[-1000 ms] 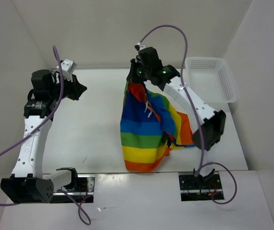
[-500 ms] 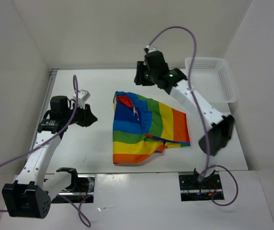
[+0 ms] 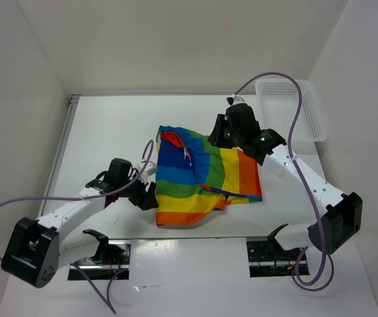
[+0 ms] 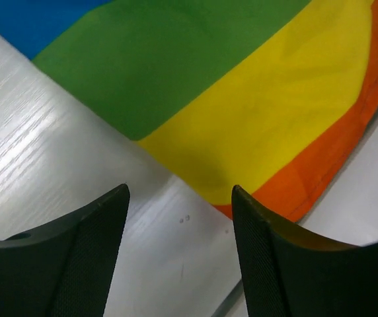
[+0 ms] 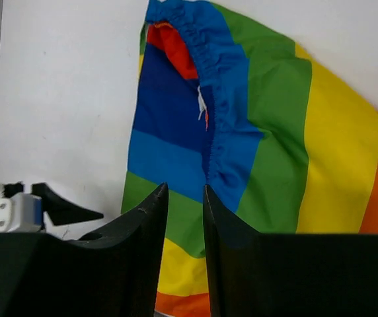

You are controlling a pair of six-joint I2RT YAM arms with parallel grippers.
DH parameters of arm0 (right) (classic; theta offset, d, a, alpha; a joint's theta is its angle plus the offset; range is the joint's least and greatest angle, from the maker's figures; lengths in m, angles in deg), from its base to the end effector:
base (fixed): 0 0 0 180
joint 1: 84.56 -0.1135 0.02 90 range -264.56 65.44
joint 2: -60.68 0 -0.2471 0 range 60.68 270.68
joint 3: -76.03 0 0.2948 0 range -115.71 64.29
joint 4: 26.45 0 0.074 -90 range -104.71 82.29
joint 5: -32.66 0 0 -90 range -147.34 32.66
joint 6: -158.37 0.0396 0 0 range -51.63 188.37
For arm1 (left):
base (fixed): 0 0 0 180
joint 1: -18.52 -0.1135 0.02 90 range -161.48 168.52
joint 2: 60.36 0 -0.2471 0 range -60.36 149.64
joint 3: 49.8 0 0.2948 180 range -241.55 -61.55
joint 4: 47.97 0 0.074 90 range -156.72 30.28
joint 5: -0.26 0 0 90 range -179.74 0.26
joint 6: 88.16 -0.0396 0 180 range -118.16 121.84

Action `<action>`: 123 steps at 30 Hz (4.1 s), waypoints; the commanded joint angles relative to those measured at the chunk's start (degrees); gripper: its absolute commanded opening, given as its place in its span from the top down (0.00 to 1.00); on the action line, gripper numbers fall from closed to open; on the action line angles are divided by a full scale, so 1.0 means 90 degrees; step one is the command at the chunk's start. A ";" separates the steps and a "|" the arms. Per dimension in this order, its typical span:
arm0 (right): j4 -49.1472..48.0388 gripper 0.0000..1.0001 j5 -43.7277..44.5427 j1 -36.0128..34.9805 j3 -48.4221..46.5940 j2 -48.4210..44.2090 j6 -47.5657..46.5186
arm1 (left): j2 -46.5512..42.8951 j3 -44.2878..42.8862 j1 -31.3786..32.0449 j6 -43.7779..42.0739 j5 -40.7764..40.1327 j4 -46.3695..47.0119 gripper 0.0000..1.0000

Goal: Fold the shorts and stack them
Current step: Fold the shorts

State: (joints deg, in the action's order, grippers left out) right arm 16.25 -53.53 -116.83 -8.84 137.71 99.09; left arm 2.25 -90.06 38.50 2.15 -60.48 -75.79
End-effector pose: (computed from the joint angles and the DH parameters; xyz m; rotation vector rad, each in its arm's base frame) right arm 0.2971 0.1845 0.3296 0.0086 2.2314 0.5453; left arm 0.2269 -0.1031 0.1374 0.6431 2.3608 -0.7814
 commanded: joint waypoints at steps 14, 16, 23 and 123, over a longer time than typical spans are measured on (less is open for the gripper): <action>-0.0374 0.32 -0.0092 -0.0203 0.0380 -0.0219 0.0161 | 0.1007 -0.1461 0.0262 -0.0035 -0.2046 -0.0242 1.00; -0.0374 0.31 -0.0033 -0.0203 0.0575 -0.0297 0.0161 | 0.0314 -0.1617 -0.0090 -0.0035 -0.2312 -0.0662 1.00; -0.0374 0.52 -0.0042 -0.0261 0.0674 -0.0142 0.0035 | 0.0795 -0.2572 -0.1586 -0.0035 -0.1590 -0.0430 1.00; 0.1216 0.27 0.2154 0.0510 -0.6638 0.6721 -0.1333 | 0.2946 -0.1509 -0.3696 -0.0035 -0.0780 0.0692 0.91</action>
State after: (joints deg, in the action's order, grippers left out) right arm 21.50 -40.88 -112.30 -60.75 194.19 90.76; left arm 27.43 -102.76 5.04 2.24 -67.72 -69.59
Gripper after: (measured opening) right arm 0.736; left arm 0.119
